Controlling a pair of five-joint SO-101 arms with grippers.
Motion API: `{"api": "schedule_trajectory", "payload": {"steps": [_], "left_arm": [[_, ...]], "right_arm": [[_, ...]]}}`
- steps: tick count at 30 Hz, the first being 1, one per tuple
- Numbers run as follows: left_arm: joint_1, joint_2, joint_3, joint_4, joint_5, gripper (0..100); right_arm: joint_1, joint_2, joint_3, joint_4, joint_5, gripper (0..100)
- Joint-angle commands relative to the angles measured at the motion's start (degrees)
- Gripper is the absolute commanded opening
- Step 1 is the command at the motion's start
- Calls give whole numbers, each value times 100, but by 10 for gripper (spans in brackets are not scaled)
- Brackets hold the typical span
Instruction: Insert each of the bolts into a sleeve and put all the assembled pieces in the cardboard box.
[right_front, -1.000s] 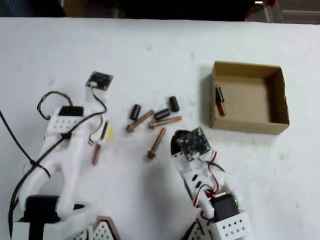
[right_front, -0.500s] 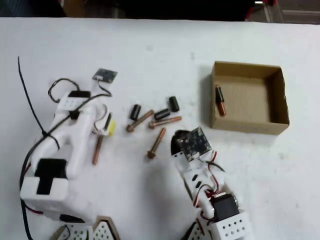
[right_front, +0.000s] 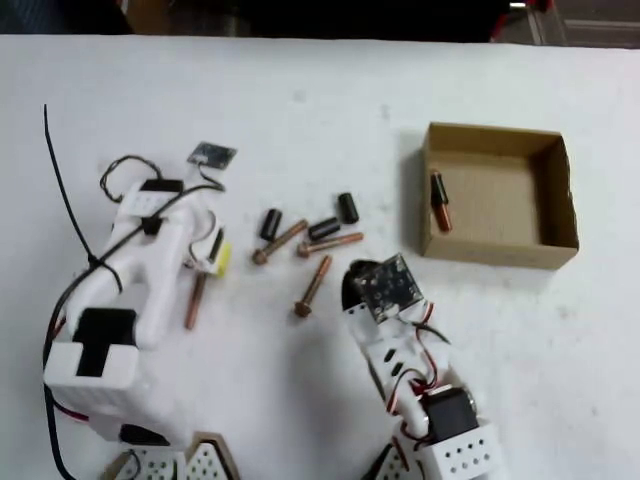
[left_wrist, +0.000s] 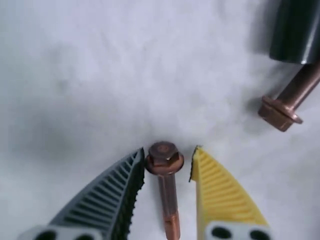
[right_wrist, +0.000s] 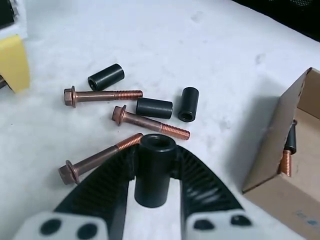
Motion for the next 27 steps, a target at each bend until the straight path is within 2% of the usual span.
{"api": "schedule_trajectory", "payload": {"steps": [1,17,27], "left_arm": [[-40,-31,-220,79,-35,177],[-40,-4,-202,-123,-35,177],[-48,769,-633,-141,-35,177]], "right_arm": [[-31,-48,-53,-163,-35,18],[-13,-48,-53,-154,-35,18],[-4,-48,-53,-154,-35,18]]}}
